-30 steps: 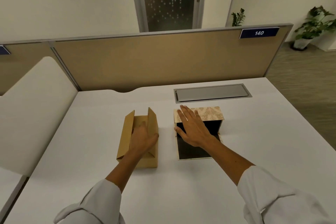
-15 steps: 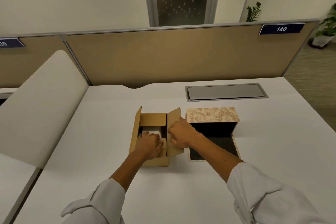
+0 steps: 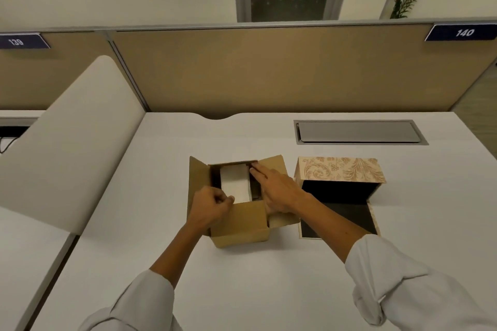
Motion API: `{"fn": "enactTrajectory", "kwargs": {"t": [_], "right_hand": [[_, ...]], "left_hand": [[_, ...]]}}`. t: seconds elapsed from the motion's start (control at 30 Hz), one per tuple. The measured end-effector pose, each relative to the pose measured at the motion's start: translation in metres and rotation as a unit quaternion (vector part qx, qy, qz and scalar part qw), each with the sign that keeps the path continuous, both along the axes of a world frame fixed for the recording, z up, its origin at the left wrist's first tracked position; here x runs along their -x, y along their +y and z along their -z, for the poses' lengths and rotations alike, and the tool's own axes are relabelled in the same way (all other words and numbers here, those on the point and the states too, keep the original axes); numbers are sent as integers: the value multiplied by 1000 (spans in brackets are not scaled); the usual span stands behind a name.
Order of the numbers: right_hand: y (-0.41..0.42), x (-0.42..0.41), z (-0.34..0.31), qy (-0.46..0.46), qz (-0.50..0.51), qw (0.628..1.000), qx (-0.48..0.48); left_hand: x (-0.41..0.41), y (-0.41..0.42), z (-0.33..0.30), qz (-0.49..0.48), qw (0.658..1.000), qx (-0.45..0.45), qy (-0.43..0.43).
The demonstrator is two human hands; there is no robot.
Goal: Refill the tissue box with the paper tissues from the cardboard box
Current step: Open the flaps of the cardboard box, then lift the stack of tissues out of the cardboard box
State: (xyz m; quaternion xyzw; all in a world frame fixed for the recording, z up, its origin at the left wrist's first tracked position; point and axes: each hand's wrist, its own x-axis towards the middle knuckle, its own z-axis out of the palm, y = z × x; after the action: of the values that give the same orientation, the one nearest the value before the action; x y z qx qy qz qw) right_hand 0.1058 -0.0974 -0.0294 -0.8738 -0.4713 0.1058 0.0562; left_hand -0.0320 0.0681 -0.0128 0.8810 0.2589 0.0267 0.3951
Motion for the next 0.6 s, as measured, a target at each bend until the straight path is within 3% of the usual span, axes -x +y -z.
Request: {"fn": "enactTrajectory", "kwargs": {"t": [0.17, 0.3, 0.47, 0.6], "right_hand": [[23, -18, 1, -23, 36, 999, 11], [44, -34, 6, -24, 28, 997, 67], [58, -40, 15, -55, 35, 989, 134], [68, -45, 13, -22, 52, 991, 119]], "left_hand": [[9, 10, -2, 81, 994, 20, 72], [19, 14, 15, 189, 939, -169, 234], [36, 9, 45, 150, 928, -233, 249], [42, 14, 59, 152, 921, -279, 225]]}}
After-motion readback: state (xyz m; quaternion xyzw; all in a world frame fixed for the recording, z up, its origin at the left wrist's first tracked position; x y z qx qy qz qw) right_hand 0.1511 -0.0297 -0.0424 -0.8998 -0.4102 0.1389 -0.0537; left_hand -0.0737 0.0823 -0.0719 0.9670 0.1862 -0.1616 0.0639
